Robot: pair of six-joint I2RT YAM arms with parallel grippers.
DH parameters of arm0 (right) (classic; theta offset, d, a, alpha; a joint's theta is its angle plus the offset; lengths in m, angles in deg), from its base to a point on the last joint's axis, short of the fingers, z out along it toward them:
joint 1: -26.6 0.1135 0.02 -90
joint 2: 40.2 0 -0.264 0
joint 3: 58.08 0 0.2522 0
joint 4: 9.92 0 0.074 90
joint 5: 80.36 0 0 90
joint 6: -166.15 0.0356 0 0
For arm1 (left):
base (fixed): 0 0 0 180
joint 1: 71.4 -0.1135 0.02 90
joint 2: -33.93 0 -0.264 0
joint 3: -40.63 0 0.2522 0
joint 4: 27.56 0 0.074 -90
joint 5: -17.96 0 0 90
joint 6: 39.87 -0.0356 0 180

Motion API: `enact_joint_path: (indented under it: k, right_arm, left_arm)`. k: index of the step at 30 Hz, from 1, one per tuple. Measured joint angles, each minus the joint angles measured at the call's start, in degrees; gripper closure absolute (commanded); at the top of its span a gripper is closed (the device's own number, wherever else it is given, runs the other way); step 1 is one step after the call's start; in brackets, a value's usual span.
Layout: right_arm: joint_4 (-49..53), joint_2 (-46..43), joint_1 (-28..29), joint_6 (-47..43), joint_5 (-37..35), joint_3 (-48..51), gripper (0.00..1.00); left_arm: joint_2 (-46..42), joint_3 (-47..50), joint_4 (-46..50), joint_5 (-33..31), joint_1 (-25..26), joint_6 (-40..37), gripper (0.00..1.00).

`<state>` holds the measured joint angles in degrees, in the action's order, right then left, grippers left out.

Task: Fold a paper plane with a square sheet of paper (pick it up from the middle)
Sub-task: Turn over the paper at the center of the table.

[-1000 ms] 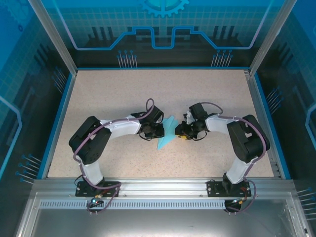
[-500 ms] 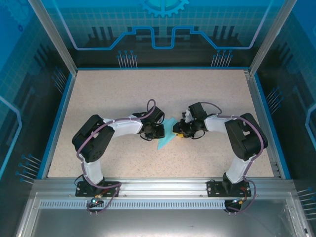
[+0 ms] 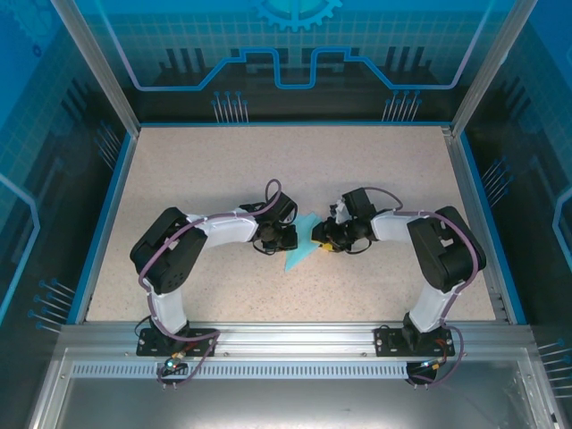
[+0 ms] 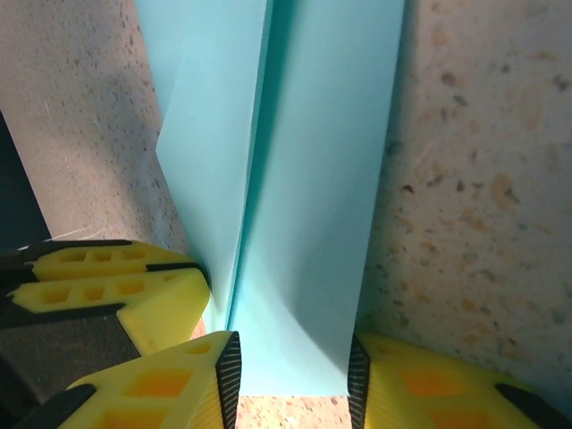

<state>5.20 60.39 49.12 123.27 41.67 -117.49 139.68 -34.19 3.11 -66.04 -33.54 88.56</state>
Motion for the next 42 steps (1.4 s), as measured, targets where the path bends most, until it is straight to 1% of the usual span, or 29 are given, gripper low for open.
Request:
enact_joint_path:
  k: [4, 7, 11, 14, 22, 31, 42]
  right_arm:
    - [-2.19, -0.33, 0.17, 1.64, 0.50, 0.98, 0.60]
    - [-3.23, -0.42, 1.11, 3.17, 0.59, 1.36, 0.57]
    - [-3.98, -1.09, 2.34, 4.81, 0.35, 1.84, 0.56]
    - [-4.07, -1.38, 3.32, 5.88, -0.09, 1.84, 0.56]
    - [-5.79, -1.38, 3.43, 8.98, -2.29, 1.40, 0.56]
    - [-5.42, 0.52, 3.56, 9.68, -3.37, -2.71, 0.59]
    - [-4.61, 3.56, 4.44, 9.42, -3.37, -3.82, 0.62]
  left_arm:
    - [0.00, 0.02, -0.04, 0.79, -0.63, 0.17, 0.85]
    - [0.00, 0.13, -0.26, 1.66, -1.38, 0.22, 0.85]
    - [0.00, 0.35, -0.83, 2.93, -2.21, 0.46, 0.84]
    - [0.00, 0.83, -1.57, 3.78, -2.71, 0.61, 0.84]
    - [-0.52, 2.56, -4.07, 5.05, -3.17, 1.92, 0.83]
    - [-1.88, 3.82, -4.74, 5.25, -3.28, 2.14, 0.82]
    - [-3.28, 5.09, -5.14, 5.53, -4.33, 2.60, 0.80]
